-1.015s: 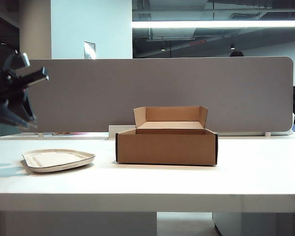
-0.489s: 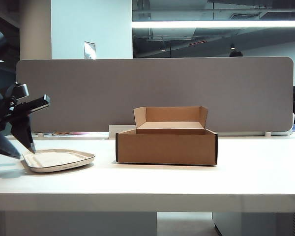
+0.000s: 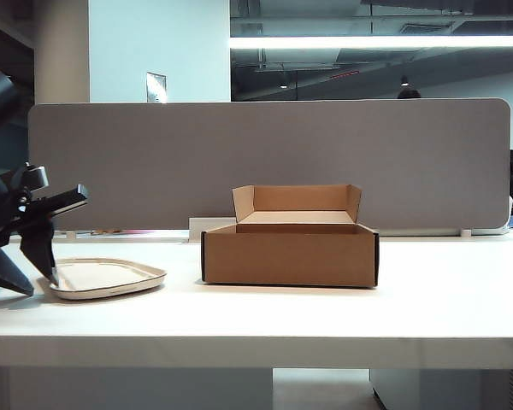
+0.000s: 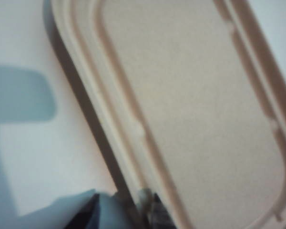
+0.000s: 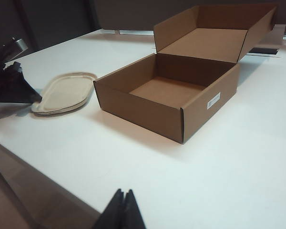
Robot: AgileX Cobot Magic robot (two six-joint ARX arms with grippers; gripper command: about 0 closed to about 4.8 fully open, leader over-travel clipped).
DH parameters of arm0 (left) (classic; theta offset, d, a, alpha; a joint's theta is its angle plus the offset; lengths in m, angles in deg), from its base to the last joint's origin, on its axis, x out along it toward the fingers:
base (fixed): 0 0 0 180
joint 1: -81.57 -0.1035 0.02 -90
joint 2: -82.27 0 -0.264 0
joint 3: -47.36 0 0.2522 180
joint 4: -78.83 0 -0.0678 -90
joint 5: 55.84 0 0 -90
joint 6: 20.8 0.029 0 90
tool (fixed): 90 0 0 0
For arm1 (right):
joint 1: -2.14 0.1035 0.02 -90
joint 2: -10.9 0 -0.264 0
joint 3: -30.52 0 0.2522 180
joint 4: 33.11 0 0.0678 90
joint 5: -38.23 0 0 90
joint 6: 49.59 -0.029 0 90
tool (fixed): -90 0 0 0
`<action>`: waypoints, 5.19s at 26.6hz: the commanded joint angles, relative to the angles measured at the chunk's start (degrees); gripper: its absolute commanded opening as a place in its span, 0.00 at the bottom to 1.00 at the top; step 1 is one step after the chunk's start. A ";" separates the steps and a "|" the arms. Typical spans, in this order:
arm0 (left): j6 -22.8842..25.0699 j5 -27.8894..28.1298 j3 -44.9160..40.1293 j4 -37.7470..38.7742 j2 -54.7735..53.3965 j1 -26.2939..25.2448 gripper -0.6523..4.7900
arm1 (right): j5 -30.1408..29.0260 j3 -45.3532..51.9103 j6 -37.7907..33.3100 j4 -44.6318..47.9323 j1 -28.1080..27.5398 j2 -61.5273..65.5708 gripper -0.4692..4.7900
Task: Pick up the lid and place it into the paper box.
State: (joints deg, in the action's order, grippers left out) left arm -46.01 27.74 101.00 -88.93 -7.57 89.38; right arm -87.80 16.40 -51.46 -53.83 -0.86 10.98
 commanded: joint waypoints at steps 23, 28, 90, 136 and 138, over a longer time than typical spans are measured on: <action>-0.31 -0.50 0.02 -8.55 -4.61 0.07 0.21 | 0.42 0.33 0.00 0.57 0.00 -0.09 0.09; -0.33 -6.56 0.11 -12.74 -3.69 0.07 0.11 | 0.50 0.33 0.00 0.59 0.00 -0.09 0.09; -2.21 -8.85 7.52 3.98 -5.99 4.96 0.11 | 0.39 0.33 0.00 0.59 0.00 -0.09 0.09; 45.35 5.22 14.25 19.82 -1.51 25.49 0.46 | 0.46 0.33 0.00 0.59 0.11 -0.09 0.09; 45.33 5.16 14.25 20.39 -2.45 25.49 0.46 | 0.50 0.33 0.00 0.59 0.11 -0.09 0.09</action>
State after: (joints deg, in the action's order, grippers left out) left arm -0.90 32.81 115.23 -68.58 -10.04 114.82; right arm -87.36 16.40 -51.46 -53.85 -0.77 10.98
